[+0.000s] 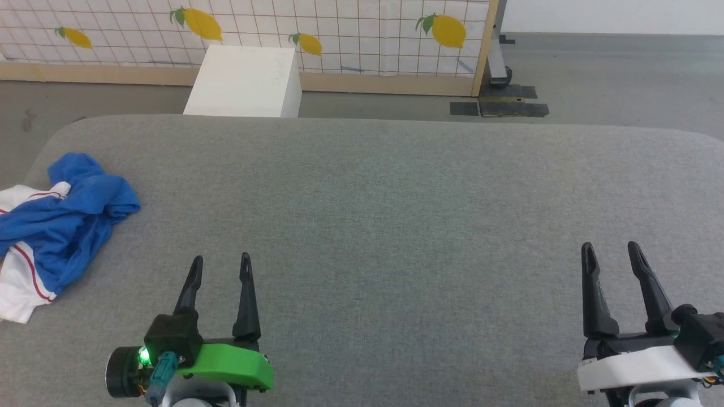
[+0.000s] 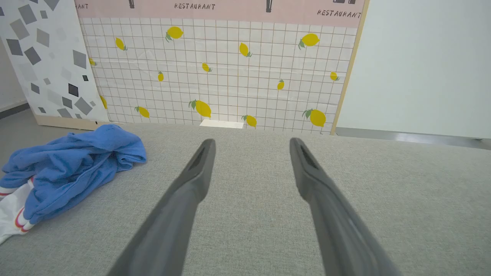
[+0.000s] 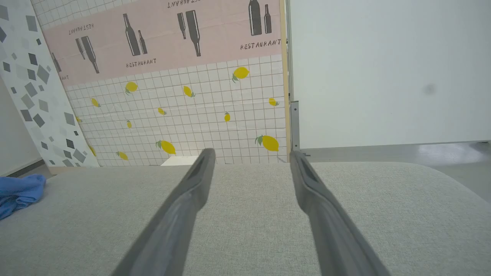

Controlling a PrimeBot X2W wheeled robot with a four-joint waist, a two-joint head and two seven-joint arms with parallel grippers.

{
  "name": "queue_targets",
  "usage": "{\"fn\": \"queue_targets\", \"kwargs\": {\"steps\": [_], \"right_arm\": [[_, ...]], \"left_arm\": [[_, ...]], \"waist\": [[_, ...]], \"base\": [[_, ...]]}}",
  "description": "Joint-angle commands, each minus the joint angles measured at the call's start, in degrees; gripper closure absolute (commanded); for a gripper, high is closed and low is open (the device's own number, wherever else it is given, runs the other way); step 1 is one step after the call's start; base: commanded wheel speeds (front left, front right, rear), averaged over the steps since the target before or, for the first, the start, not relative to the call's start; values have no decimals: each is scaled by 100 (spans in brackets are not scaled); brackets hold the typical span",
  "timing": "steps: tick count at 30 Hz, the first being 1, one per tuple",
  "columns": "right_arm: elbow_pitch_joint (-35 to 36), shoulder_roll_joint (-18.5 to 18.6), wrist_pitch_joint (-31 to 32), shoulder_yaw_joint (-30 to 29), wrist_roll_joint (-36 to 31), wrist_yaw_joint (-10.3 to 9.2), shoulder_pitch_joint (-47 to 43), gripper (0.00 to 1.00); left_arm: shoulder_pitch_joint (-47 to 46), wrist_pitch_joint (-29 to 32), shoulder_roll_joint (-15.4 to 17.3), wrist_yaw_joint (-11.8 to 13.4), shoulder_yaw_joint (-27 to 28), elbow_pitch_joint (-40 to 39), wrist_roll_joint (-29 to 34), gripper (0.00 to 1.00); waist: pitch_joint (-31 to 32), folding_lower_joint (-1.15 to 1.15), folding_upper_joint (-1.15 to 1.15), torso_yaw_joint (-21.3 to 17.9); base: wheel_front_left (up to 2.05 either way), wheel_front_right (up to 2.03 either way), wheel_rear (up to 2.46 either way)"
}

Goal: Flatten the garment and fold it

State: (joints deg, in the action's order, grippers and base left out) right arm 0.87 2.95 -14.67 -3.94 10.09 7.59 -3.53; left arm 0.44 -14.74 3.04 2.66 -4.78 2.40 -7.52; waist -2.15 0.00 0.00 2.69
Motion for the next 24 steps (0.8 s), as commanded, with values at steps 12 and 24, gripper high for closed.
{"fn": "queue_targets", "kwargs": {"steps": [12, 24], "right_arm": [[39, -7, -33, -27, -105, -10, -52, 0], [61, -7, -33, -23, -215, -10, -40, 0]], "left_arm": [[-188, -26, -16, 81, 86, 84, 21, 0], [-141, -26, -16, 196, 340, 83, -45, 0]], "waist": [[-27, 0, 0, 712], [-96, 0, 0, 1901]], "base": [[0, 0, 0], [0, 0, 0]]}}
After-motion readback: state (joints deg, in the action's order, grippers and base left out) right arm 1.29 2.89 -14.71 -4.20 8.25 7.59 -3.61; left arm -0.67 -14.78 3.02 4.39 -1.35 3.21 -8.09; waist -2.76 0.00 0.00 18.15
